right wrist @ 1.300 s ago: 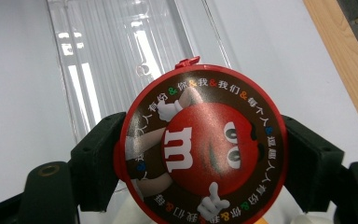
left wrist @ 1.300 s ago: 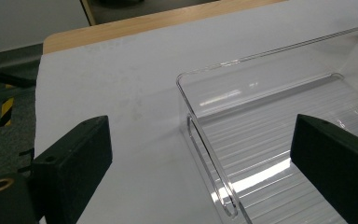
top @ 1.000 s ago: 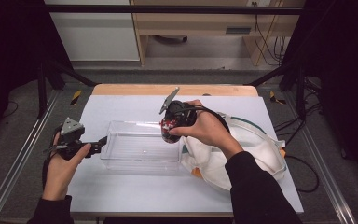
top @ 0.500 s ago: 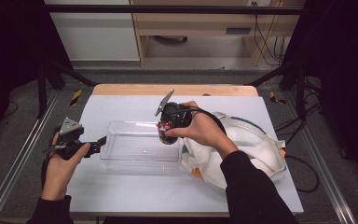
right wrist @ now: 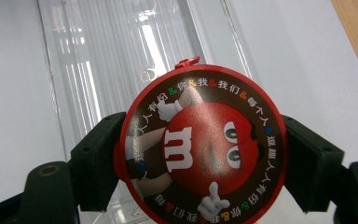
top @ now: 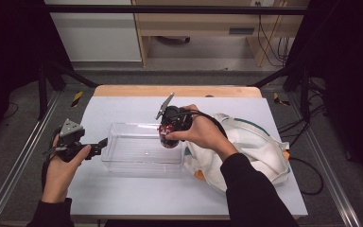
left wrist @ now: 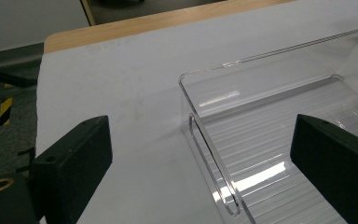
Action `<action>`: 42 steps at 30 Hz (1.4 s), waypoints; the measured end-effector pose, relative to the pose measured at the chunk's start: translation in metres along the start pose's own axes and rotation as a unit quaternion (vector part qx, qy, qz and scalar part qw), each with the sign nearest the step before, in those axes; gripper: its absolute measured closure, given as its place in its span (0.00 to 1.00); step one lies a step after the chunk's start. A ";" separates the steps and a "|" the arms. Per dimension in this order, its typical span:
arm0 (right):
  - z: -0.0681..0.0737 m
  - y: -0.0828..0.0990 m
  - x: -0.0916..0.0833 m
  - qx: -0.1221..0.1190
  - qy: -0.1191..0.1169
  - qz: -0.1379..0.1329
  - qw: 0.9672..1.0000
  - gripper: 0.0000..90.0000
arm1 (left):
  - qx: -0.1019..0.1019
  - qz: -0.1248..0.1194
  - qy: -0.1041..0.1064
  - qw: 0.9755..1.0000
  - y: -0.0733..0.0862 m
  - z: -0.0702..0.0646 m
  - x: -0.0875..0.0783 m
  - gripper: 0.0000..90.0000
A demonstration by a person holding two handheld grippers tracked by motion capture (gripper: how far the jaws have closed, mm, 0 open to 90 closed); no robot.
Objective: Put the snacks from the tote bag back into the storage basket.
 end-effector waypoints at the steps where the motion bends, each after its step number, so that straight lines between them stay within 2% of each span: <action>1: 0.000 0.001 0.000 0.001 0.001 0.002 1.000 0.27 | 0.000 0.000 0.000 1.000 0.000 0.000 0.000 0.06; 18: -0.001 0.011 0.009 0.009 -0.005 0.016 1.000 0.27 | 0.000 0.001 0.002 1.000 0.001 0.000 0.001 0.06; 19: -0.001 0.012 0.009 0.004 -0.006 0.014 1.000 0.27 | 0.000 0.001 0.002 1.000 0.001 0.000 0.001 0.06; 31: 0.004 0.018 0.020 0.000 -0.008 0.032 0.999 0.27 | 0.000 0.001 0.002 1.000 0.000 0.000 0.001 0.06; 32: 0.004 0.018 0.021 -0.007 -0.008 0.032 0.999 0.27 | 0.000 0.001 0.002 1.000 0.000 0.000 0.000 0.06; 33: 0.005 0.018 0.021 0.002 -0.006 0.034 0.999 0.27 | 0.000 0.000 0.002 1.000 0.000 0.000 0.000 0.06; 42: 0.006 0.022 0.028 -0.007 -0.004 0.044 0.999 0.27 | 0.001 0.002 0.003 1.000 0.000 -0.001 0.001 0.06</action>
Point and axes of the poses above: each handheld gripper's, and its own axes: x roughly forward along the jaws, y roughly out of its underside, z roughly to its left, the point moved 6 cm from there along x, roughly forward along the jaws, and after that the axes turned 5 degrees about -z, right-handed, at the moved point
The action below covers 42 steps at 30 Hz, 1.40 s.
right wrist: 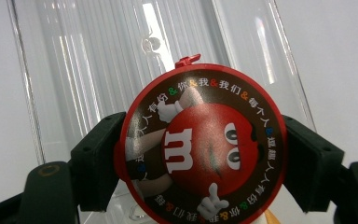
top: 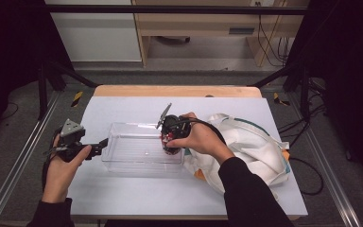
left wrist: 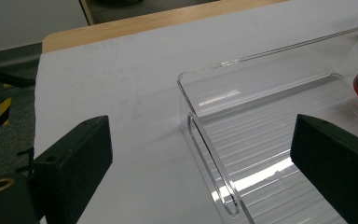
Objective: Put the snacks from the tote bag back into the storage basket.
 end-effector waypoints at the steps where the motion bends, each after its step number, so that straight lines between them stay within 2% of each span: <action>1: 0.000 0.000 0.000 0.000 0.000 0.000 1.000 0.27 | 0.000 0.000 0.000 1.000 0.000 0.000 0.000 0.06; 10: 0.000 0.002 0.004 -0.006 -0.002 0.002 1.000 0.27 | 0.000 -0.001 -0.001 1.000 0.000 0.001 0.000 0.06; 12: 0.001 0.002 0.005 0.001 -0.002 0.003 1.000 0.27 | 0.000 -0.001 -0.001 1.000 0.000 0.001 0.000 0.06; 18: 0.001 0.003 0.007 0.002 -0.001 0.006 1.000 0.27 | -0.002 0.000 0.000 1.000 0.000 0.001 0.000 0.06; 22: 0.000 0.003 0.009 -0.005 -0.004 0.005 1.000 0.27 | -0.001 0.000 0.000 1.000 0.000 0.001 0.000 0.06; 31: -0.002 0.003 0.010 0.010 0.000 0.000 1.000 0.27 | 0.002 0.004 0.002 1.000 0.001 -0.001 0.001 0.06; 42: 0.000 0.004 0.013 0.000 -0.002 0.006 1.000 0.27 | 0.002 0.005 0.002 1.000 0.001 -0.001 0.002 0.06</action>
Point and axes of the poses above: each handheld gripper's, and its own axes: x roughly forward along the jaws, y roughly out of its underside, z roughly to its left, the point moved 6 cm from there along x, roughly forward along the jaws, and after that the axes turned 5 degrees about -z, right-handed, at the moved point
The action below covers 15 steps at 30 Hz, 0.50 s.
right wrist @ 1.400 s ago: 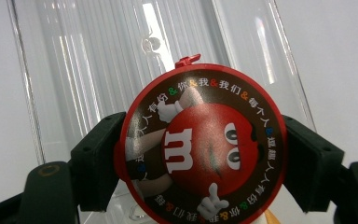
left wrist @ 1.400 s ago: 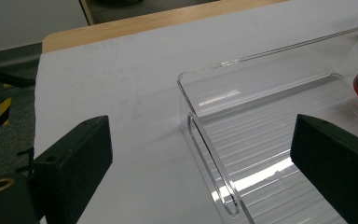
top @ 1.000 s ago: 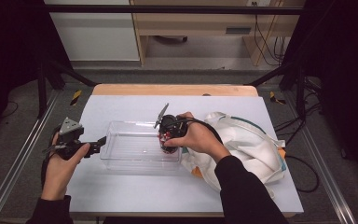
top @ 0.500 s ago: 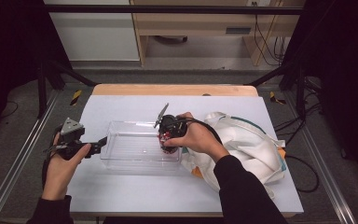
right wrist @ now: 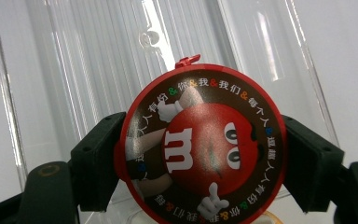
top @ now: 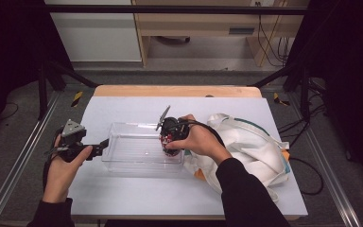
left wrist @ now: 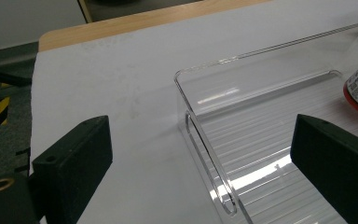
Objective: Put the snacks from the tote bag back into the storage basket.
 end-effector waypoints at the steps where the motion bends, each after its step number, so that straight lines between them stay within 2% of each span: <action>1: 0.000 0.001 0.001 0.003 0.000 0.003 1.000 0.27 | -0.001 -0.001 0.000 1.000 0.000 0.000 0.000 0.06; 7: 0.000 0.004 0.005 0.003 -0.002 0.008 1.000 0.27 | -0.002 -0.001 0.000 1.000 0.000 0.001 0.000 0.06; 8: 0.000 0.005 0.006 -0.003 -0.003 0.007 1.000 0.27 | -0.002 0.000 0.000 1.000 0.000 0.001 0.000 0.06; 9: 0.001 0.005 0.007 0.003 -0.002 0.010 1.000 0.27 | -0.002 -0.001 0.000 1.000 0.000 0.001 0.000 0.06; 15: 0.003 0.007 0.011 -0.003 -0.004 0.021 1.000 0.27 | -0.002 -0.001 0.001 1.000 0.000 0.001 0.000 0.06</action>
Point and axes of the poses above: each handheld gripper's, and its own axes: x roughly forward along the jaws, y roughly out of its underside, z roughly to its left, the point moved 6 cm from there along x, roughly forward along the jaws, and after that the axes turned 5 degrees about -z, right-handed, at the moved point
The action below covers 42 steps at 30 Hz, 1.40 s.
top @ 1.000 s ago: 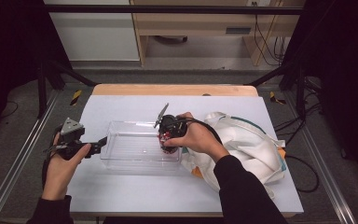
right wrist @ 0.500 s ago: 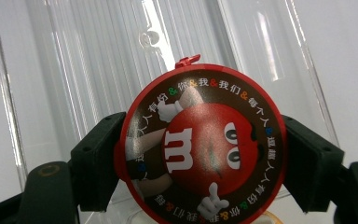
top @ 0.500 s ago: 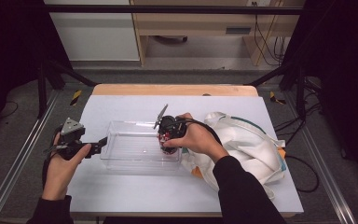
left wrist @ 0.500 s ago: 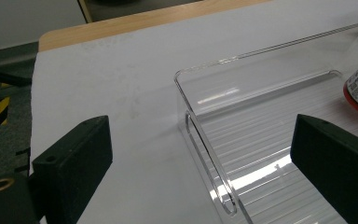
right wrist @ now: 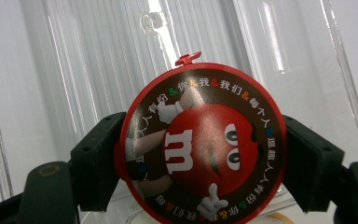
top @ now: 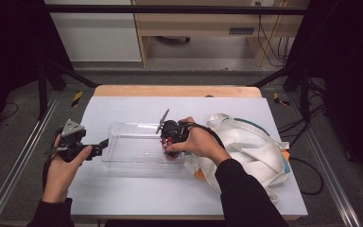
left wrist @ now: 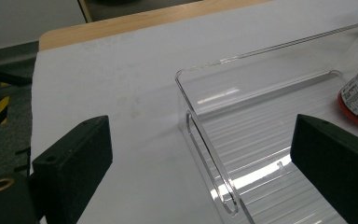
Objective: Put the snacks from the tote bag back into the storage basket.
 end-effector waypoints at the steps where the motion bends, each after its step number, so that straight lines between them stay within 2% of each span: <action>1: 0.000 0.000 0.001 0.000 0.000 0.000 1.000 0.27 | 0.000 0.000 0.000 1.000 0.000 0.000 0.000 0.06; 10: 0.000 0.001 0.004 -0.007 -0.001 0.003 1.000 0.27 | 0.001 0.002 0.001 1.000 0.000 0.000 0.000 0.06; 32: 0.000 0.003 0.007 0.007 -0.006 0.000 1.000 0.27 | 0.000 0.002 0.000 1.000 0.000 0.000 0.000 0.06; 39: 0.000 0.003 0.007 0.008 -0.012 -0.012 1.000 0.23 | 0.000 0.004 0.000 1.000 0.001 0.000 0.001 0.06; 42: 0.001 0.001 0.003 0.018 -0.012 -0.022 1.000 0.21 | 0.002 0.004 -0.001 1.000 0.001 0.001 0.001 0.06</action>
Point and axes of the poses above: each handheld gripper's, and its own axes: x roughly forward along the jaws, y roughly out of its underside, z roughly to its left, the point moved 6 cm from there along x, roughly forward along the jaws, and after that the axes turned 5 degrees about -z, right-handed, at the moved point
